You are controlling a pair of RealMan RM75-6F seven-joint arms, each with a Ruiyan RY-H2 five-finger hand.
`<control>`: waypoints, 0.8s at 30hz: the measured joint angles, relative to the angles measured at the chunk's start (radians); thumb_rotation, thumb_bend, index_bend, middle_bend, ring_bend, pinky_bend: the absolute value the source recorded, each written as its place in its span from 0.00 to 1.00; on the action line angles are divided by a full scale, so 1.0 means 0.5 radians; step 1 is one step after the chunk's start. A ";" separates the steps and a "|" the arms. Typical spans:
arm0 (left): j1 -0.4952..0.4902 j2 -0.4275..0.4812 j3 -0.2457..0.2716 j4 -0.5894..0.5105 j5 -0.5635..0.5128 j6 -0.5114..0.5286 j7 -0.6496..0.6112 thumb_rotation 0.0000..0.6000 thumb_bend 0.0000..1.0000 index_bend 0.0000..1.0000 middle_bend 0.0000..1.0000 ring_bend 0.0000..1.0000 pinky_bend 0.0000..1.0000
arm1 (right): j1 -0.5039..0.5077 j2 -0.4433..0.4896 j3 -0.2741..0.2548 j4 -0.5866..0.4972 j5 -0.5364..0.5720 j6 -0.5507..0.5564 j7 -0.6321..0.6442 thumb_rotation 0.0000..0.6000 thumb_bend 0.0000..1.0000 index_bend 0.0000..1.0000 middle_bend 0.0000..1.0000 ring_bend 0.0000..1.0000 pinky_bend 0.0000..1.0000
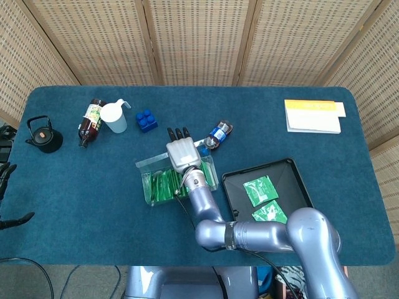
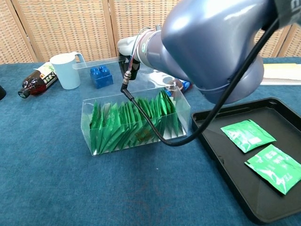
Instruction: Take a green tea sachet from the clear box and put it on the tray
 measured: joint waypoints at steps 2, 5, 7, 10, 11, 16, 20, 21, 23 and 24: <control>0.001 0.001 0.002 -0.003 0.005 0.002 0.002 1.00 0.10 0.00 0.00 0.00 0.00 | 0.007 0.016 0.012 -0.054 0.065 0.061 -0.054 1.00 0.98 0.68 0.00 0.00 0.00; 0.004 0.003 0.007 -0.009 0.017 0.011 0.004 1.00 0.10 0.00 0.00 0.00 0.00 | 0.010 0.047 0.042 -0.143 0.138 0.090 -0.093 1.00 0.98 0.67 0.00 0.00 0.00; 0.006 0.005 0.009 -0.011 0.022 0.016 0.002 1.00 0.10 0.00 0.00 0.00 0.00 | 0.008 0.070 0.057 -0.182 0.153 0.087 -0.106 1.00 0.95 0.56 0.00 0.00 0.00; 0.008 0.007 0.009 -0.012 0.025 0.022 -0.003 1.00 0.10 0.00 0.00 0.00 0.00 | 0.002 0.084 0.059 -0.199 0.127 0.077 -0.100 1.00 0.69 0.29 0.00 0.00 0.00; 0.009 0.008 0.009 -0.013 0.026 0.024 -0.005 1.00 0.10 0.00 0.00 0.00 0.00 | -0.002 0.086 0.056 -0.202 0.105 0.075 -0.092 1.00 0.59 0.23 0.00 0.00 0.00; 0.011 0.013 0.011 -0.011 0.036 0.030 -0.020 1.00 0.10 0.00 0.00 0.00 0.00 | -0.024 0.088 0.043 -0.208 -0.046 0.093 -0.018 1.00 0.24 0.01 0.00 0.00 0.00; 0.014 0.016 0.014 -0.011 0.047 0.040 -0.029 1.00 0.10 0.00 0.00 0.00 0.00 | -0.060 0.083 0.026 -0.213 -0.235 0.137 0.087 1.00 0.18 0.00 0.00 0.00 0.00; 0.016 0.017 0.015 -0.012 0.051 0.045 -0.031 1.00 0.10 0.00 0.00 0.00 0.00 | -0.071 0.083 0.021 -0.215 -0.277 0.147 0.111 1.00 0.17 0.00 0.00 0.00 0.00; 0.018 0.018 0.016 -0.013 0.057 0.050 -0.033 1.00 0.10 0.00 0.00 0.00 0.00 | -0.098 0.084 0.007 -0.221 -0.372 0.170 0.164 1.00 0.16 0.00 0.00 0.00 0.00; 0.020 0.019 0.018 -0.015 0.061 0.054 -0.033 1.00 0.10 0.00 0.00 0.00 0.00 | -0.111 0.085 0.000 -0.225 -0.411 0.180 0.184 1.00 0.15 0.00 0.00 0.00 0.00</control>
